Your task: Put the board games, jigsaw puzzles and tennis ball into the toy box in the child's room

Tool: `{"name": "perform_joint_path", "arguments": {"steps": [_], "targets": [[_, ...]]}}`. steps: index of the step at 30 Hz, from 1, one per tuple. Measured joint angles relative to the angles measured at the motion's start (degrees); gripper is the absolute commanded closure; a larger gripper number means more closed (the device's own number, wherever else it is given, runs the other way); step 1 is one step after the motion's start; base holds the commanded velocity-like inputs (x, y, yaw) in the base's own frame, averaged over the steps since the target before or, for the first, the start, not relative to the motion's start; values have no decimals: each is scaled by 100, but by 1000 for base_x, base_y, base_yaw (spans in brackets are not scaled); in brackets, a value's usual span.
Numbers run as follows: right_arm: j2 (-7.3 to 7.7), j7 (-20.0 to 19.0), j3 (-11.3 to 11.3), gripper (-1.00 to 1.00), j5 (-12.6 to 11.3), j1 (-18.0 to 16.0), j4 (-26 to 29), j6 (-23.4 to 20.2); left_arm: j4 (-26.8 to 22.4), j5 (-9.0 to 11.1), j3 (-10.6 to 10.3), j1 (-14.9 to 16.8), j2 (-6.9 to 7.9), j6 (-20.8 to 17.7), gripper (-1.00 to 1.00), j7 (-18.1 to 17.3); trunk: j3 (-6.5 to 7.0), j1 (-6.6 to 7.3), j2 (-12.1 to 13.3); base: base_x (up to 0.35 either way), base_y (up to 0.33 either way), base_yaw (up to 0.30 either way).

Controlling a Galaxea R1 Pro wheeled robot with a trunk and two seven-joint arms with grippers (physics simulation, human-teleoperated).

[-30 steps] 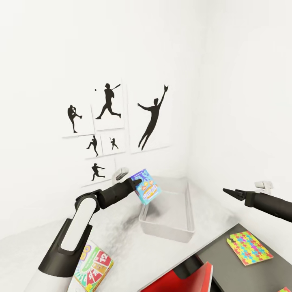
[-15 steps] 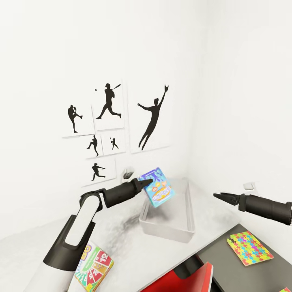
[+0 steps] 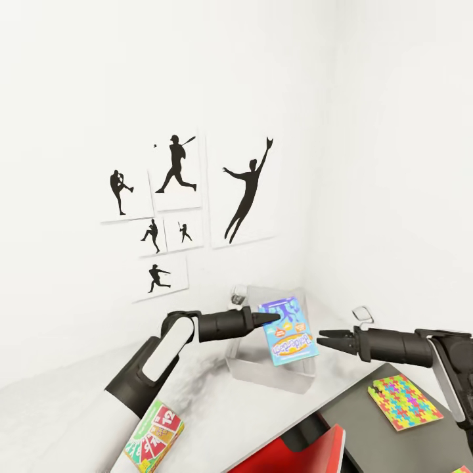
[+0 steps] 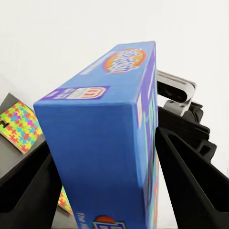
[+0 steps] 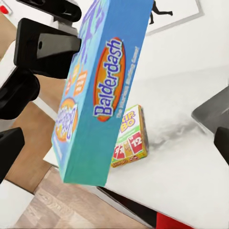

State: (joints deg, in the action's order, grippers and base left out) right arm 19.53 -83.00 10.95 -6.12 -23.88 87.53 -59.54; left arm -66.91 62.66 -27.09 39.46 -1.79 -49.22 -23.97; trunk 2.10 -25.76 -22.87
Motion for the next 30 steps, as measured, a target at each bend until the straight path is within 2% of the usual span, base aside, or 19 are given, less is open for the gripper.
{"name": "perform_joint_path", "arguments": {"steps": [6, 13, 17, 30], "targets": [[-3, -129, -30, -100, -4, -4, -14, 3, 101, -49, -112, 38, 15, 5, 100, -137, 0, 0, 0, 0, 0, 0], [0, -175, -27, -100, -5, -15, -22, 4, 137, -391, -160, 47, 2, 2, 100, -219, 0, 0, 0, 0, 0, 0], [7, -184, -24, -100, -5, -18, -24, 4, 147, -513, -175, 49, -17, 3, 100, -283, 0, 0, 0, 0, 0, 0], [-12, -183, -23, -100, -7, -19, -25, 4, 108, -636, -318, 35, -38, 58, 100, -412, 0, 0, 0, 0, 0, 0]]}}
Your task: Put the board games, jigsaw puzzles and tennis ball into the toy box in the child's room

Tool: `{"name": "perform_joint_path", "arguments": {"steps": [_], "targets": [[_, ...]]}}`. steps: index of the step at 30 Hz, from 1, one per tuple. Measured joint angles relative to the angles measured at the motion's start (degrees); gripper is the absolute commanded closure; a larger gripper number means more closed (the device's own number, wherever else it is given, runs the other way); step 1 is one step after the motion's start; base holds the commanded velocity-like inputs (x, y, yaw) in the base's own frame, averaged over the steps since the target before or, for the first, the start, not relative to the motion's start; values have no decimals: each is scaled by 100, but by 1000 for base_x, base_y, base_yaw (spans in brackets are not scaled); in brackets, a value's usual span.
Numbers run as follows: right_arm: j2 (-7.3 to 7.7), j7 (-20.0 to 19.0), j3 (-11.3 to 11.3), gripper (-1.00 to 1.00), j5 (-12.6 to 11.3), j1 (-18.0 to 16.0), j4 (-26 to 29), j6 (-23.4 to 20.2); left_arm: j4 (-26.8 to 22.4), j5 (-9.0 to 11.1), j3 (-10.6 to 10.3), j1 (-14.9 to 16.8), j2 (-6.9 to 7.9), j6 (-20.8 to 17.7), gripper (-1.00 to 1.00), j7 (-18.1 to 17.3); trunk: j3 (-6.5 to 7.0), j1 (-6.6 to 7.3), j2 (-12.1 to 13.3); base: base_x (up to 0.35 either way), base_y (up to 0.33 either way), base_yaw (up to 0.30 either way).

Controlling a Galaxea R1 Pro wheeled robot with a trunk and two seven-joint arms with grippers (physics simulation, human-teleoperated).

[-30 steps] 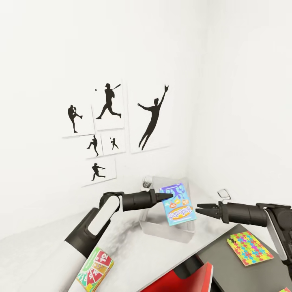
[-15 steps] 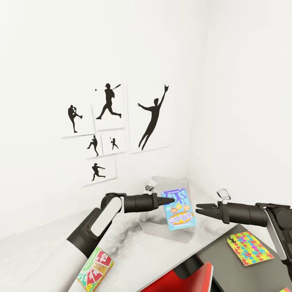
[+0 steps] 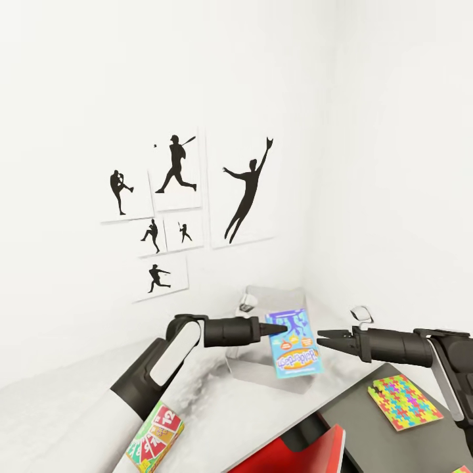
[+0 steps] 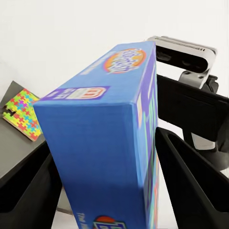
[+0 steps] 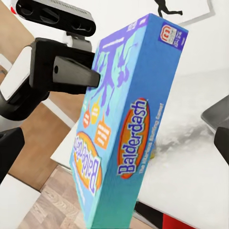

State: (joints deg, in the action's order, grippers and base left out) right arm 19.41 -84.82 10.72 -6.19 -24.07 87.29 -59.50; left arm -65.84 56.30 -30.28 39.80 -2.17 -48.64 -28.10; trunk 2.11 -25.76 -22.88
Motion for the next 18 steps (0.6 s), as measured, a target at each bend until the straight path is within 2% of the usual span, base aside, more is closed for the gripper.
{"name": "perform_joint_path", "arguments": {"steps": [4, 8, 18], "targets": [[-4, -1, 4, -100, 0, 0, 0, 0, -24, -12, -32, -4, -3, 23, 100, -127, 0, 0, 0, 0, 0, 0], [-8, 3, 6, -100, 2, 0, 0, 0, -63, -37, -150, -8, -2, 81, 100, -326, 0, 0, 0, 0, 0, 0], [-30, 37, -47, -100, 14, 0, 0, -1, -81, -42, -214, -10, -15, 210, 100, -414, 0, 0, 0, 0, 0, 0]]}}
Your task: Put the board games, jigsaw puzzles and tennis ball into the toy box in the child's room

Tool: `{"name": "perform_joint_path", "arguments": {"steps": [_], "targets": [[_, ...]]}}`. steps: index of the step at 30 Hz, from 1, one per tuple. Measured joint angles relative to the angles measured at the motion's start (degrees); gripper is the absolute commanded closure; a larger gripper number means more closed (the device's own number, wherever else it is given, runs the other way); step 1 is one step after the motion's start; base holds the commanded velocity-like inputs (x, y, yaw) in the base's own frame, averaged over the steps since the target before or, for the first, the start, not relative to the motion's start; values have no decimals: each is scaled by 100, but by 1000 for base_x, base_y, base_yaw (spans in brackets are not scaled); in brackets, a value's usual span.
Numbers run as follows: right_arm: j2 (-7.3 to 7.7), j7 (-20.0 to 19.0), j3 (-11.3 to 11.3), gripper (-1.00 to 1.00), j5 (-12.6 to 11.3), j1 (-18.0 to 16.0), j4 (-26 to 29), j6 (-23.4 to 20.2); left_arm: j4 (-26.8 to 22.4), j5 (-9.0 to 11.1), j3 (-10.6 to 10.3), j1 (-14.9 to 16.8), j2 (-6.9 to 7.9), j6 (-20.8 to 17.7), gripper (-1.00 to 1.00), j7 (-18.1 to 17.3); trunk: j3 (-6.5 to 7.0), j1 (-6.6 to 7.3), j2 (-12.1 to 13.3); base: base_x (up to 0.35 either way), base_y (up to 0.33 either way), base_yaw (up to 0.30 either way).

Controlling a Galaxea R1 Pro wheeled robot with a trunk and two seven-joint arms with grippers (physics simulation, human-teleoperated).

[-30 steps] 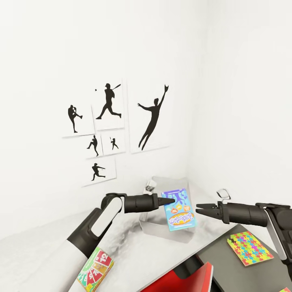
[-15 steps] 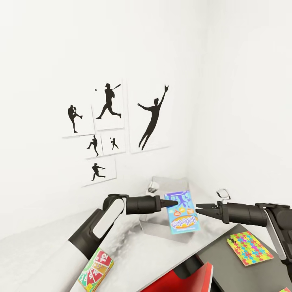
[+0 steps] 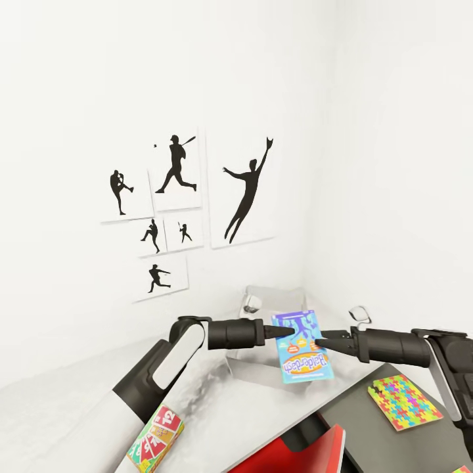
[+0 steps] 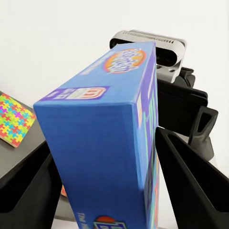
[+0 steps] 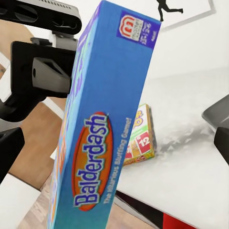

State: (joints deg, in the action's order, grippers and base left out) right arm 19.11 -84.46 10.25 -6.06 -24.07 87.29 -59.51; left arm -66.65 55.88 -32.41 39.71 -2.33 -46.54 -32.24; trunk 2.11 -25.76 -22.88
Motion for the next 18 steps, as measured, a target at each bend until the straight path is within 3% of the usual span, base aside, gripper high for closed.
{"name": "perform_joint_path", "arguments": {"steps": [13, 18], "targets": [[-40, 11, -37, -100, 12, 8, 0, 0, -8, -5, -11, 0, -19, 44, 100, -16, 0, 0, 0, 0, 0, 0], [-167, 18, -54, -100, 30, 19, -4, 0, -8, -8, -12, 0, -31, 50, 100, -13, 0, 0, 0, 0, 0, 0]]}}
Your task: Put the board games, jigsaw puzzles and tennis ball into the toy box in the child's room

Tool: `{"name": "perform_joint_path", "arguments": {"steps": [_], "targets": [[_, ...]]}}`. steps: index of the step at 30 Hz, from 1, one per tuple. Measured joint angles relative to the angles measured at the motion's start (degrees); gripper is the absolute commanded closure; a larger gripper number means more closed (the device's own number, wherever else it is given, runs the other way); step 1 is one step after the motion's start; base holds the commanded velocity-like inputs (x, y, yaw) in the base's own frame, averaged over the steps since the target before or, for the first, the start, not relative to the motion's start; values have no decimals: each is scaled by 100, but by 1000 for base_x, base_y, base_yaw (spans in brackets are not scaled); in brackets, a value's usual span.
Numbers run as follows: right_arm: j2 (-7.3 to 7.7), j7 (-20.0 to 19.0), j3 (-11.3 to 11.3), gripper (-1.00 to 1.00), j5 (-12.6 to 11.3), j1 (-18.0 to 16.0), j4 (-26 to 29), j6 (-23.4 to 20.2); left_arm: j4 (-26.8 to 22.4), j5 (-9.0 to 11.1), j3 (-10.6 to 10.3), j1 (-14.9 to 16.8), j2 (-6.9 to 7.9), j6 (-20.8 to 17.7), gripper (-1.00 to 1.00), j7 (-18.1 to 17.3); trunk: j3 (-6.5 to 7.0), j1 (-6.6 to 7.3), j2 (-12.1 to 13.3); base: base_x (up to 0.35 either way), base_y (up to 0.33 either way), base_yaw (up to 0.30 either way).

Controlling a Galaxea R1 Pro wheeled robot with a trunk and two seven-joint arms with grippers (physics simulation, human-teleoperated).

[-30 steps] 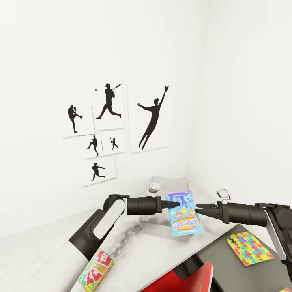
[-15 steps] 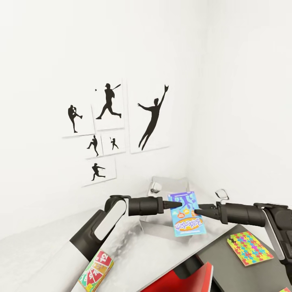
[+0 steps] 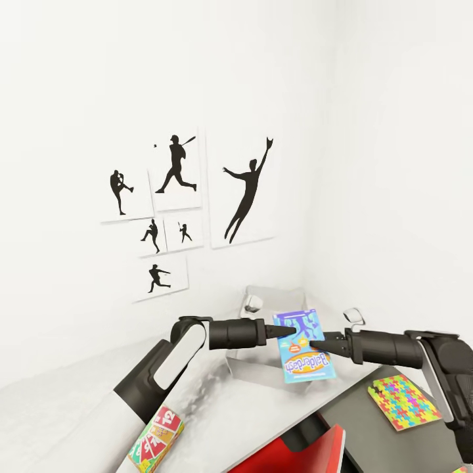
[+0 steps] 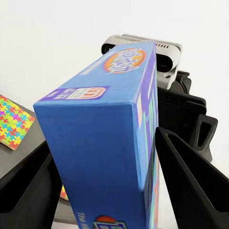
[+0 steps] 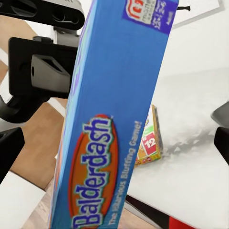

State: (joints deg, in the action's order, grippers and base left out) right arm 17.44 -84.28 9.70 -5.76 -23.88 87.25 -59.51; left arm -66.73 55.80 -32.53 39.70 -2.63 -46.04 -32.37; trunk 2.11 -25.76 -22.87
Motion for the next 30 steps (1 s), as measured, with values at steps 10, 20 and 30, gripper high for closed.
{"name": "perform_joint_path", "arguments": {"steps": [10, 20, 30], "targets": [[-121, 6, -92, -100, 23, 11, 2, 0, 0, -6, -1, 0, -8, 18, 100, 9, 0, 0, 0, 0, 0, 0], [-142, 13, -158, -100, 27, 14, 1, 0, 1, -11, 0, 0, -15, 52, 100, 20, 0, 0, 0, 0, 0, 0], [-139, 44, -165, 100, 137, 9, -2, 68, -6, 110, -12, -1, -14, 2, 100, 21, 0, 0, 0, 0, 0, 0]]}}
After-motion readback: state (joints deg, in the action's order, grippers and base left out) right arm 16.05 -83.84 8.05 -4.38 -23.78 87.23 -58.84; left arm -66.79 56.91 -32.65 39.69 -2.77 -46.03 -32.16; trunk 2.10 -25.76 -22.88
